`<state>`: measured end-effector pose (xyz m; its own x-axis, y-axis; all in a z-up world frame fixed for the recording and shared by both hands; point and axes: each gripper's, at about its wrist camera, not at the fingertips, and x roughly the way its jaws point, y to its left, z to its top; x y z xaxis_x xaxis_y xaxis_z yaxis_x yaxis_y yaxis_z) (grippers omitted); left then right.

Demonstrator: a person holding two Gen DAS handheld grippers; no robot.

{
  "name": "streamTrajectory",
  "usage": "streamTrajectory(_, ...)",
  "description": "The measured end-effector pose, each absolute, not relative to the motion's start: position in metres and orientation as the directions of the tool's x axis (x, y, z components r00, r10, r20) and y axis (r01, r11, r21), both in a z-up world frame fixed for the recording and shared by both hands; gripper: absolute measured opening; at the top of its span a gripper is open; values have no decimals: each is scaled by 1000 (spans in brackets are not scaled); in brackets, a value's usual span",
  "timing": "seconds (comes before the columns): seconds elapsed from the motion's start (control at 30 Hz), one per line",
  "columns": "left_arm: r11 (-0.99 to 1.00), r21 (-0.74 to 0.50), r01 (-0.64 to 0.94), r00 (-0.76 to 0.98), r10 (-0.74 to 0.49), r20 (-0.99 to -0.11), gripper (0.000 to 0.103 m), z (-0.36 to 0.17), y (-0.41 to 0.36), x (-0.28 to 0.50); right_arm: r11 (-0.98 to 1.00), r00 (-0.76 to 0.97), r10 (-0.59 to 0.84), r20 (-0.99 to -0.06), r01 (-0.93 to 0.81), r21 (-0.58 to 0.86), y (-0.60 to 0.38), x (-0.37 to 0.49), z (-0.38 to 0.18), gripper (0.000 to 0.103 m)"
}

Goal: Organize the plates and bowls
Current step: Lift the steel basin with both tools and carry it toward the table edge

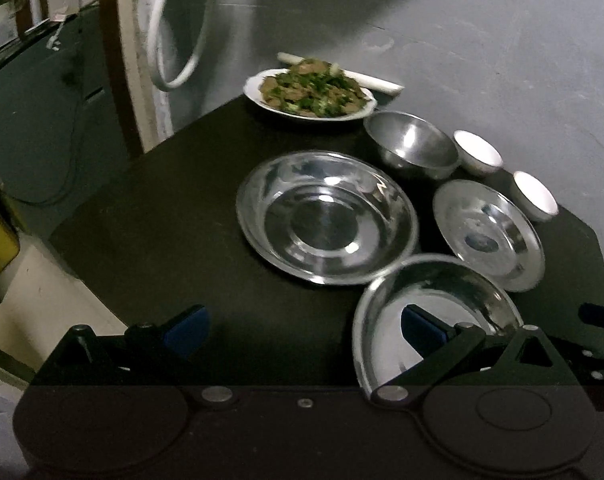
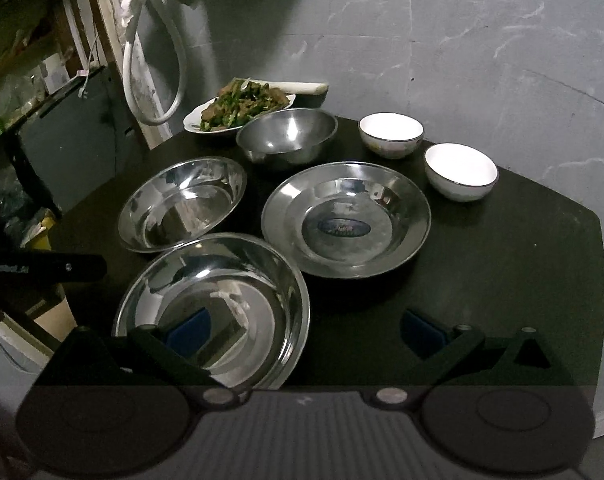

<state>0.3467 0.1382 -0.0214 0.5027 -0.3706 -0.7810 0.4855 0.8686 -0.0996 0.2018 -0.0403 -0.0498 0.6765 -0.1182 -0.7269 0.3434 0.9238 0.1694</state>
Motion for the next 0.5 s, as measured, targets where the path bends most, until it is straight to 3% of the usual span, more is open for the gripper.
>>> streamTrajectory(0.5,914,-94,394,574,-325,-752,102,-32,141,424,981,753,-29,-657,148,128,-45,299,-40,103)
